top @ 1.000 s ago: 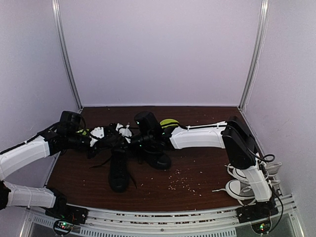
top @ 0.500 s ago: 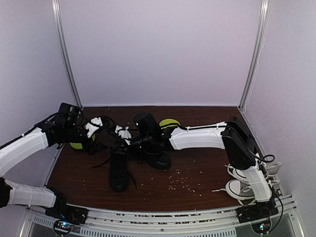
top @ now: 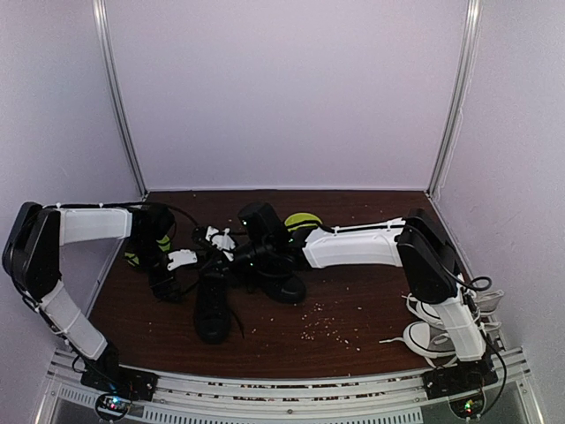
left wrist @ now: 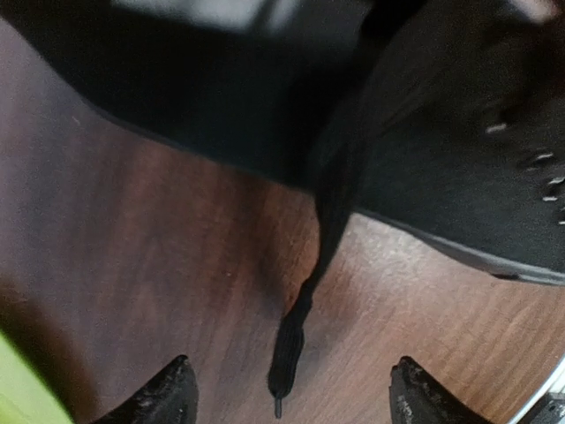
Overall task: Tie the shoes
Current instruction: Pick up the half-tied shoelace from the center of the board.
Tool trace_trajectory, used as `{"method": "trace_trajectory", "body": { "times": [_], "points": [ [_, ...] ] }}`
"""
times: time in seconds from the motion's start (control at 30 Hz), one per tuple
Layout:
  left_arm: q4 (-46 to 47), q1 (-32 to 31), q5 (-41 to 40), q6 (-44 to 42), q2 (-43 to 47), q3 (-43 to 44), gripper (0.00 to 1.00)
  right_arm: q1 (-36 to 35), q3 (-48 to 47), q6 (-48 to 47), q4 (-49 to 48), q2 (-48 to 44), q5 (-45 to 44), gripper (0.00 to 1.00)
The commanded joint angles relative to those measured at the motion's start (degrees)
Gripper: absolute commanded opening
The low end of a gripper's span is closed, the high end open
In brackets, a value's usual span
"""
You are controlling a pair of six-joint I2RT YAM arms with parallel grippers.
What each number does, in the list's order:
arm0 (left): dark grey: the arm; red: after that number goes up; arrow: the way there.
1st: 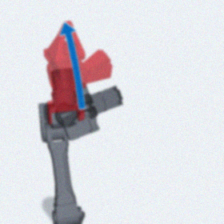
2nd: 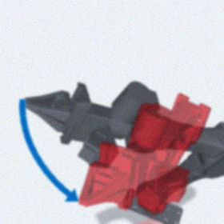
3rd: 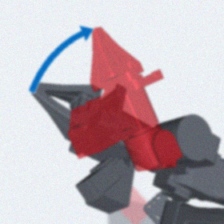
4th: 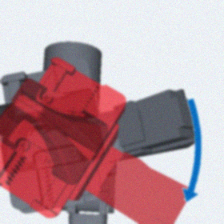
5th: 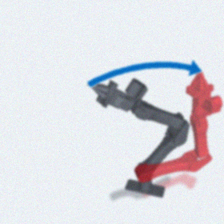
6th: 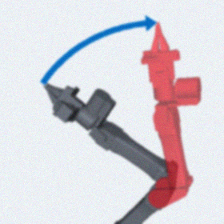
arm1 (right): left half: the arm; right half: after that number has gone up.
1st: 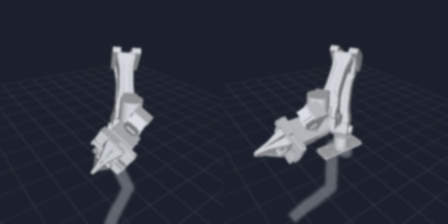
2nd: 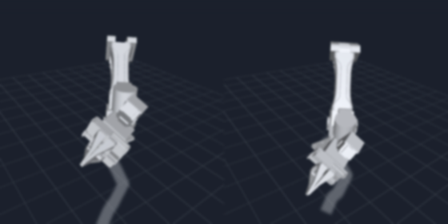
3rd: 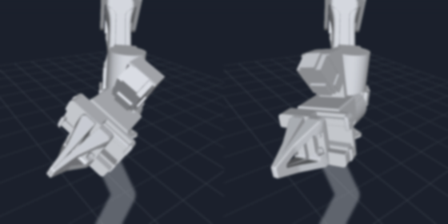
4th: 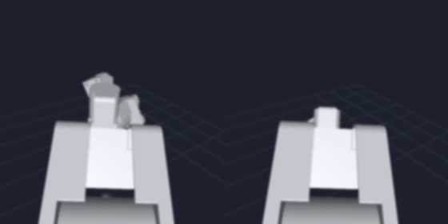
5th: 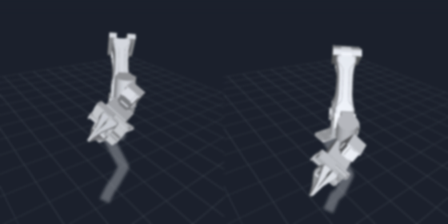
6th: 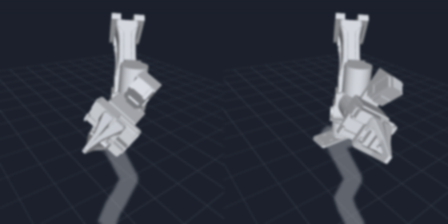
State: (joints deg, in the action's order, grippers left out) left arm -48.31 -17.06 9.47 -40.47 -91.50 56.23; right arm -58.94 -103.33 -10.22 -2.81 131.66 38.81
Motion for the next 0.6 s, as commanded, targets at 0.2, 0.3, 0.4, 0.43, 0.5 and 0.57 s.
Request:
{"method": "trace_trajectory", "body": {
  "times": [0.2, 0.3, 0.4, 0.43, 0.5, 0.57],
  "points": [
    [2.13, -0.54, -7.28, -0.51, -5.19, -4.0, 0.63, -0.65, 0.44, 0.19, -2.05, -0.7, 1.01, 0.0],
    [0.93, -0.86, -8.35, -0.42, -6.45, -3.15, 0.55, -0.68, 0.37, -0.14, -1.82, -0.82, 1.0, 0.0],
    [-0.06, -0.93, -9.36, 0.33, -7.61, -2.44, 0.45, -0.66, 0.5, -0.44, -1.59, -0.96, 0.83, 0.0],
    [-0.44, -0.95, -9.6, 0.58, -7.97, -2.17, 0.41, -0.7, 0.51, -0.42, -1.43, -1.04, 0.85, 0.0],
    [-0.71, -0.95, -9.85, 1.21, -8.24, -2.05, 0.26, -0.67, 0.7, -0.55, -1.42, -1.28, 1.03, 0.0],
    [-0.65, -0.94, -10.15, 2.08, -8.25, -2.07, 0.0, -0.68, 1.12, -0.74, -1.57, -1.57, 0.96, 0.0]
  ]
}}
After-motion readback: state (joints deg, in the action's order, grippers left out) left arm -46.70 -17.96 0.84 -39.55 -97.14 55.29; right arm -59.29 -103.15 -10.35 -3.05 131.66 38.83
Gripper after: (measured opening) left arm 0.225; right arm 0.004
